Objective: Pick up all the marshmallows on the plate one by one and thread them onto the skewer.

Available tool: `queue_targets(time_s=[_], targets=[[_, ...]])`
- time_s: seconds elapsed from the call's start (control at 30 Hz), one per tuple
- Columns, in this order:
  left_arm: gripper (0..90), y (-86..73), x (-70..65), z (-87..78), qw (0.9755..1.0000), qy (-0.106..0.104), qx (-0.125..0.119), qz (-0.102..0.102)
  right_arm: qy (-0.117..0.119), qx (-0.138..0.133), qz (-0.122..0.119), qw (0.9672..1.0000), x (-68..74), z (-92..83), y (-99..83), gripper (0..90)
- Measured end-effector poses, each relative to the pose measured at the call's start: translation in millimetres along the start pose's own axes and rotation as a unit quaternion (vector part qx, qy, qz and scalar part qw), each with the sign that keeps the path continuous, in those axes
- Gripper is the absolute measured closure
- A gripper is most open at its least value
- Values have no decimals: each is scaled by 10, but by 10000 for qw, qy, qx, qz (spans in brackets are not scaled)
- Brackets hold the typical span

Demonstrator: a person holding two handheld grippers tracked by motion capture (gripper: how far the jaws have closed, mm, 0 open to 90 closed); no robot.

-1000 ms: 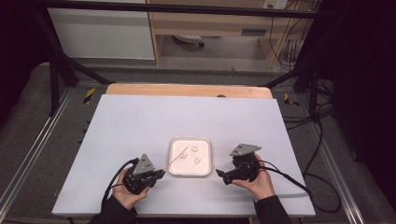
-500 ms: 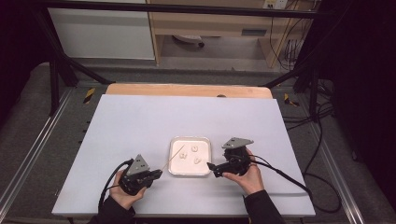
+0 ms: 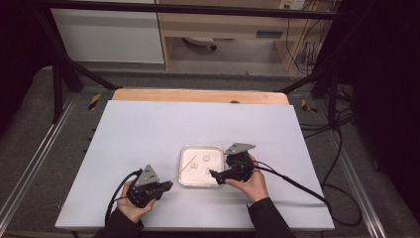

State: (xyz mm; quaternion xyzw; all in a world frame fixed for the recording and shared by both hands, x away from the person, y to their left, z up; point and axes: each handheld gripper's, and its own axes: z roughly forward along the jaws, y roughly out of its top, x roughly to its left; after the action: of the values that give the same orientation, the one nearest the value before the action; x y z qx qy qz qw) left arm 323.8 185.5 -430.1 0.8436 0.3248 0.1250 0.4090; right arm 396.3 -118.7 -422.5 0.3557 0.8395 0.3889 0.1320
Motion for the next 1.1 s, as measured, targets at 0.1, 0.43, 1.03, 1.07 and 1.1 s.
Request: queue_targets(time_s=[0.1,0.43,1.03,1.07,1.1], targets=[[882,-1,8,7,10000,-18,5,-25,53,71,-65,9999,24,73,25,101],[882,5,0,8,10000,-14,-53,-37,294,136,-88,9994,37,248,17,288],[882,14,-13,20,9999,-20,-112,-44,382,136,-396,9984,66,368,-57,589],[882,13,-12,21,9999,-19,-108,-41,382,133,-417,9983,71,367,-58,597],[882,13,-10,22,9999,-15,-101,-30,376,126,-453,9982,75,366,-62,612]])
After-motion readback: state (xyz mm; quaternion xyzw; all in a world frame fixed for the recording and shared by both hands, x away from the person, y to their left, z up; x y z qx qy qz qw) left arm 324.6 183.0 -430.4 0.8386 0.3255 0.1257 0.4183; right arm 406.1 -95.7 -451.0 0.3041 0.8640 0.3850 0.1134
